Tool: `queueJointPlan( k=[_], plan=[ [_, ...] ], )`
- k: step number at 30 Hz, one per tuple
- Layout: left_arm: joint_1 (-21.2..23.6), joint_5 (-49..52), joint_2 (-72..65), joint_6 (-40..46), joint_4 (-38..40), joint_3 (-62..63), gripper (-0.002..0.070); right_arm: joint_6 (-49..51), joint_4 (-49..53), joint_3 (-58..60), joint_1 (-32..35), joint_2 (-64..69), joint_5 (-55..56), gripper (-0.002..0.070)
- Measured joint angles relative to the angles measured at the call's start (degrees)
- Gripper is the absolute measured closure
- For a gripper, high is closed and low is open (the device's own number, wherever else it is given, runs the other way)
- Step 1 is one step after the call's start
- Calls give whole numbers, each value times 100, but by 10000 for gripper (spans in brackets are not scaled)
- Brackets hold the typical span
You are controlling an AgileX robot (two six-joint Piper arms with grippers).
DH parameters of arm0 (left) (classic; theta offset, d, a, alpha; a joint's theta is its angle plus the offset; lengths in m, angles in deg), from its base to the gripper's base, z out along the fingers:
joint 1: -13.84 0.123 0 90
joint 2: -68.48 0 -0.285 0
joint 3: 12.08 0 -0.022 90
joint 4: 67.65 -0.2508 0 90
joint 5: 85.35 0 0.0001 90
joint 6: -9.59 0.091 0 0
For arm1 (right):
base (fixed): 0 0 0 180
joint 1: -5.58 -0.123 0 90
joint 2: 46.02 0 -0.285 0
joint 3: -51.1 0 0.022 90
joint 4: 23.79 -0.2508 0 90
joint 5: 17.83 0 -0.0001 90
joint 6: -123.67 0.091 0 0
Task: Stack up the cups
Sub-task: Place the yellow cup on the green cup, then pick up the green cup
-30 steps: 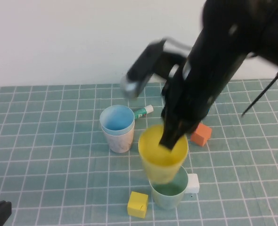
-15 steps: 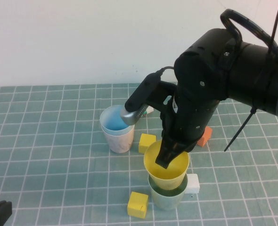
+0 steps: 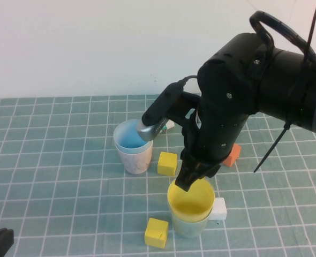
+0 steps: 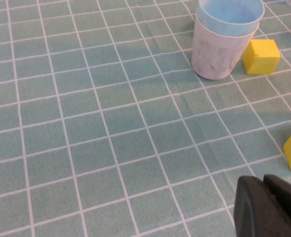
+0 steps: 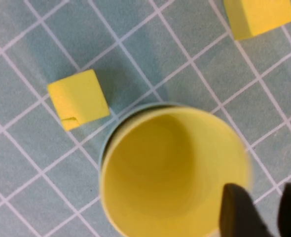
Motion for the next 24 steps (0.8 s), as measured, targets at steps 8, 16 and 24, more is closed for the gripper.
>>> queueJointPlan(
  k=[8, 16, 24],
  plan=[
    [0, -9, 0, 0, 0, 0, 676, 170, 34, 0, 0, -85, 0, 423],
    [0, -9, 0, 0, 0, 0, 676, 638, 4, 173, 113, -414, -253, 364],
    [0, -9, 54, 0, 0, 0, 676, 889, -758, 1080, 633, -414, 462, 244]
  ],
)
